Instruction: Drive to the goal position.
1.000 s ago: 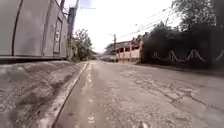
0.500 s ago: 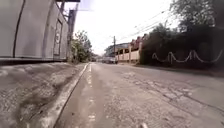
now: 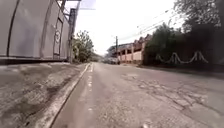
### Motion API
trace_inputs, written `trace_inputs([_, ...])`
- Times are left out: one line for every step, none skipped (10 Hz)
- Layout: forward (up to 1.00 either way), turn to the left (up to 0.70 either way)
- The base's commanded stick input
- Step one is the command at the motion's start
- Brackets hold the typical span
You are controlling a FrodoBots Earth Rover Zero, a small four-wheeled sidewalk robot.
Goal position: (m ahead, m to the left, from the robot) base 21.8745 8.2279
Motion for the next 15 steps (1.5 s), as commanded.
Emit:
trace_inputs([0.70, 0.00])
trace_inputs([0.70, 0.07])
trace_inputs([0.70, 0.21])
trace_inputs([0.70, 0.34])
trace_inputs([0.70, 0.35])
trace_inputs([0.70, 0.00])
trace_inputs([0.70, 0.00])
trace_inputs([0.70, 0.00])
trace_inputs([0.70, 0.00])
trace_inputs([0.70, 0.00])
trace_inputs([0.70, 0.00])
trace_inputs([0.70, 0.00])
trace_inputs([0.70, 0.01])
trace_inputs([0.70, 0.02])
trace_inputs([0.70, 0.00])
